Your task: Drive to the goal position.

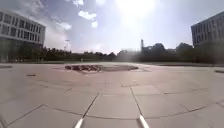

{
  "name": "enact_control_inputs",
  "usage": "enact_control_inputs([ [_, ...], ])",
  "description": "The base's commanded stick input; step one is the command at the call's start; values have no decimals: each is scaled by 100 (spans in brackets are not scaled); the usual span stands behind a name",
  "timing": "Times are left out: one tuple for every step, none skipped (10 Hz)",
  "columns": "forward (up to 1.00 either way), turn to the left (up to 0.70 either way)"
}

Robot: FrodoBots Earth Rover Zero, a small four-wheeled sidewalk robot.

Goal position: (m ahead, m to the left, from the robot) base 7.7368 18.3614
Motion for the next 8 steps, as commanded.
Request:
enact_control_inputs([
  [70,0],
  [70,0],
  [70,0],
  [70,0],
  [70,0],
  [70,0],
  [70,0],
  [70,0],
])
